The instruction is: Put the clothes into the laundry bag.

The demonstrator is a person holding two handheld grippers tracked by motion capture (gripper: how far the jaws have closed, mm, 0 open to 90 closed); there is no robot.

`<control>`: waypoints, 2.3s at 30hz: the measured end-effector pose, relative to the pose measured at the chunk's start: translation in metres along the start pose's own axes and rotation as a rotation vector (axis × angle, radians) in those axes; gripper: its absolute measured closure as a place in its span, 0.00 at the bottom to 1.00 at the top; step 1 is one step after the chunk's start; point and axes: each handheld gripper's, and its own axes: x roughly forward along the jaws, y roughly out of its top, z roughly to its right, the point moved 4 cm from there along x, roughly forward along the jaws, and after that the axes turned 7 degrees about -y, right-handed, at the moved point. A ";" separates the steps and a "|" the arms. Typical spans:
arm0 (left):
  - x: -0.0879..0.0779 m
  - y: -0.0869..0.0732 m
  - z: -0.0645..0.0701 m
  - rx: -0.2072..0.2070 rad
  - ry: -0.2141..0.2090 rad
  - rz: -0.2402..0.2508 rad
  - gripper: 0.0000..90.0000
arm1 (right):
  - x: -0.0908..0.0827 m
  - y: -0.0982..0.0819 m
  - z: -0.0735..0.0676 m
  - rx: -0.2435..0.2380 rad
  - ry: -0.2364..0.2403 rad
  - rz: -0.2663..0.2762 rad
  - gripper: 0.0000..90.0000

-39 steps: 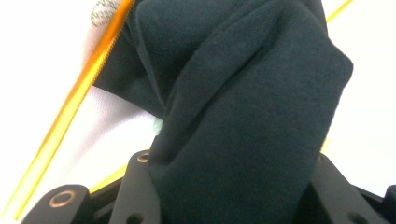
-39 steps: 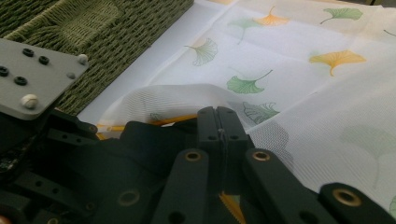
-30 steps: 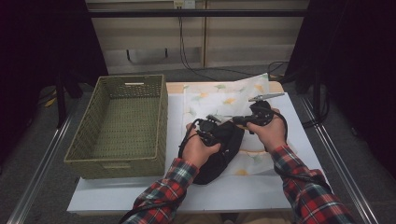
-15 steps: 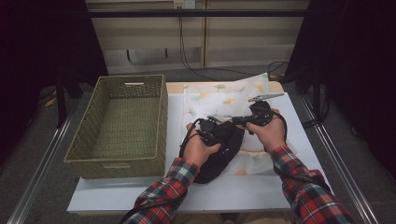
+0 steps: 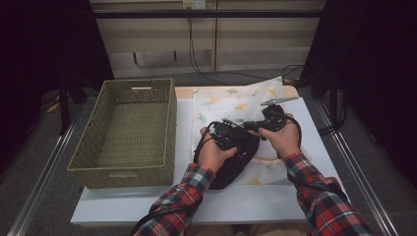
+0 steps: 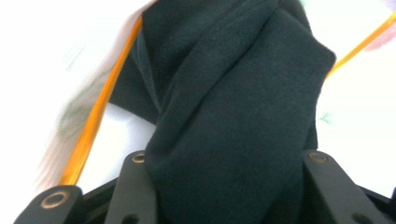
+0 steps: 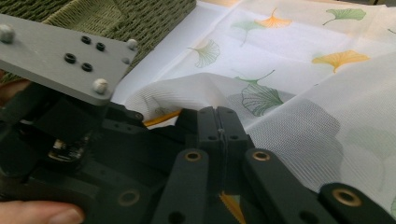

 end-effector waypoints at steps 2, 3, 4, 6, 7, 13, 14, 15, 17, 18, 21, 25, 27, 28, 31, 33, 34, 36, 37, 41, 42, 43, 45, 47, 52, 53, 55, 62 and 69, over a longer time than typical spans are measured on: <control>0.000 0.001 -0.003 0.044 0.003 -0.018 0.58 | 0.000 0.000 0.000 0.000 0.000 -0.002 1.00; 0.000 0.001 -0.004 0.054 0.006 -0.014 0.51 | 0.000 0.000 0.000 0.001 -0.001 -0.003 1.00; -0.002 0.000 -0.002 0.054 0.004 -0.006 0.47 | 0.000 0.000 0.001 -0.002 -0.002 -0.004 1.00; -0.005 -0.001 0.000 0.052 0.007 -0.007 0.36 | -0.001 0.000 0.002 0.006 0.001 -0.005 1.00; -0.006 -0.001 0.001 0.047 0.017 -0.002 0.32 | 0.000 0.000 0.003 0.004 0.001 -0.005 1.00; -0.020 -0.009 0.000 0.092 0.054 -0.057 0.16 | 0.000 -0.001 0.004 -0.001 -0.001 -0.009 1.00; -0.023 -0.010 -0.001 0.103 0.059 -0.075 0.16 | 0.000 -0.001 0.004 0.000 -0.001 -0.011 1.00; -0.024 -0.012 -0.001 0.088 0.062 -0.067 0.14 | 0.000 -0.001 0.004 -0.001 -0.001 -0.011 1.00; -0.026 -0.016 -0.002 0.075 0.065 -0.086 0.11 | 0.001 -0.001 0.005 -0.001 -0.002 -0.011 1.00; -0.028 -0.018 -0.002 0.087 0.064 -0.095 0.11 | 0.001 -0.001 0.005 -0.001 0.000 -0.011 1.00; -0.030 -0.023 -0.002 0.106 0.082 -0.125 0.09 | 0.002 -0.001 0.006 -0.006 0.000 -0.018 1.00; -0.028 -0.031 -0.002 0.102 0.088 -0.140 0.10 | 0.004 -0.001 0.008 -0.005 0.003 -0.021 1.00; -0.027 -0.034 -0.002 0.105 0.079 -0.160 0.11 | 0.005 -0.001 0.008 -0.003 0.008 -0.021 1.00; -0.026 -0.036 -0.002 0.103 0.081 -0.169 0.11 | 0.006 -0.001 0.008 -0.005 0.006 -0.022 1.00; -0.024 -0.043 -0.001 0.084 0.051 -0.191 0.16 | 0.007 -0.001 0.007 -0.007 0.007 -0.025 1.00; -0.023 -0.046 0.000 0.088 0.046 -0.213 0.28 | 0.007 0.000 0.006 -0.011 0.015 -0.023 1.00; -0.022 -0.047 0.001 0.083 0.043 -0.218 0.30 | 0.008 0.001 0.006 -0.012 0.013 -0.023 1.00; -0.021 -0.048 0.002 0.062 0.041 -0.218 0.38 | 0.008 0.001 0.006 -0.010 0.014 -0.024 1.00; -0.020 -0.048 0.002 0.059 0.049 -0.216 0.46 | 0.008 0.001 0.006 -0.011 0.012 -0.025 1.00; -0.021 -0.050 0.005 -0.012 0.080 -0.233 0.73 | 0.007 0.001 0.006 -0.012 0.009 -0.025 1.00; -0.020 -0.049 0.005 -0.024 0.081 -0.232 0.75 | 0.007 0.000 0.005 -0.011 0.008 -0.025 1.00; -0.021 -0.049 0.004 -0.025 0.075 -0.240 0.76 | 0.007 0.000 0.005 -0.012 0.007 -0.025 1.00; -0.021 -0.048 0.004 -0.048 0.066 -0.232 0.77 | 0.007 0.000 0.005 -0.012 0.008 -0.022 1.00; -0.022 -0.047 0.003 -0.073 0.050 -0.223 0.78 | 0.007 0.000 0.005 -0.011 0.010 -0.022 1.00; -0.026 -0.040 0.005 -0.087 0.029 -0.193 0.79 | 0.006 0.000 0.005 -0.013 0.011 -0.020 1.00; -0.025 -0.039 0.005 -0.085 0.026 -0.180 0.79 | 0.006 0.001 0.005 -0.012 0.011 -0.021 1.00; -0.024 -0.035 0.005 -0.090 0.027 -0.168 0.80 | 0.006 0.001 0.005 -0.013 0.011 -0.021 1.00; -0.021 -0.025 0.004 -0.120 0.005 -0.133 0.80 | 0.004 0.000 0.006 -0.007 0.014 -0.022 1.00; -0.017 -0.020 0.000 -0.134 0.007 -0.119 0.80 | 0.005 -0.002 0.007 -0.003 0.019 -0.022 1.00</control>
